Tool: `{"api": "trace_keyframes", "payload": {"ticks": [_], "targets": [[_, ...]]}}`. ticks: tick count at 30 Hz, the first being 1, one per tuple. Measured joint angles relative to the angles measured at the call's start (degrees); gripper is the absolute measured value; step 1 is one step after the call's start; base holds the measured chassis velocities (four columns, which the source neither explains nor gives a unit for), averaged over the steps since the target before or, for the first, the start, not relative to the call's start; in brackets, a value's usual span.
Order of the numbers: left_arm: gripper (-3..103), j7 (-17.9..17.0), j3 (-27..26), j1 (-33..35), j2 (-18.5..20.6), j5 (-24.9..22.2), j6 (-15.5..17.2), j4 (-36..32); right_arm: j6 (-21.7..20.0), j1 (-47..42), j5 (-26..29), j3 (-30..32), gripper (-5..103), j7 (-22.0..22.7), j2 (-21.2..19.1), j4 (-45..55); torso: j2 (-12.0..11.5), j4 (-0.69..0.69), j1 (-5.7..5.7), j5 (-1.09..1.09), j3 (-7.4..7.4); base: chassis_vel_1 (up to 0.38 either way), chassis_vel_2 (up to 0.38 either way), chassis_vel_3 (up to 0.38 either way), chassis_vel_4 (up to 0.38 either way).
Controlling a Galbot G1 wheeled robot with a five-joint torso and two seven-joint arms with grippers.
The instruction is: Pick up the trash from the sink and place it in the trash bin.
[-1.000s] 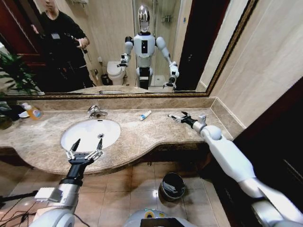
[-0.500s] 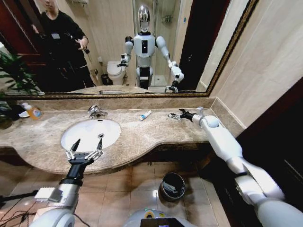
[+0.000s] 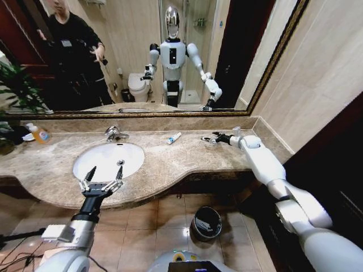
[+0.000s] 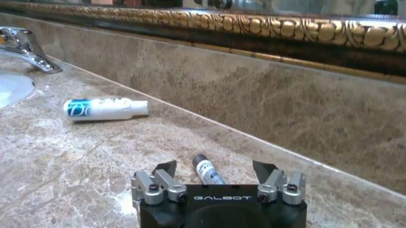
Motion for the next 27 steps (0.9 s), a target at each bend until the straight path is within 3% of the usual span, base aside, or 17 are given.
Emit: {"api": "trace_keyframes", "payload": {"ticks": [14, 17, 20, 27], "targets": [[100, 0.0, 0.0, 0.0, 0.0, 0.0, 0.0, 0.0, 0.6, 0.4, -0.9, 0.1, 78, 0.4, 0.5, -2.6, 0.0, 0.0, 0.0, 0.0, 0.0, 0.0, 0.0, 0.0, 0.0], [100, 0.0, 0.0, 0.0, 0.0, 0.0, 0.0, 0.0, 0.6, 0.4, -1.0, 0.1, 73, 0.4, 0.6, -2.6, 0.0, 0.0, 0.0, 0.0, 0.0, 0.0, 0.0, 0.0, 0.0], [100, 0.0, 0.0, 0.0, 0.0, 0.0, 0.0, 0.0, 0.7, 0.4, -1.0, 0.0, 61, 0.4, 0.7, -2.8, 0.0, 0.0, 0.0, 0.0, 0.0, 0.0, 0.0, 0.0, 0.0], [100, 0.0, 0.0, 0.0, 0.0, 0.0, 0.0, 0.0, 0.9, 0.7, -1.4, 0.0, 53, 0.3, 0.8, -3.3, 0.0, 0.0, 0.0, 0.0, 0.0, 0.0, 0.0, 0.0, 0.0]]}}
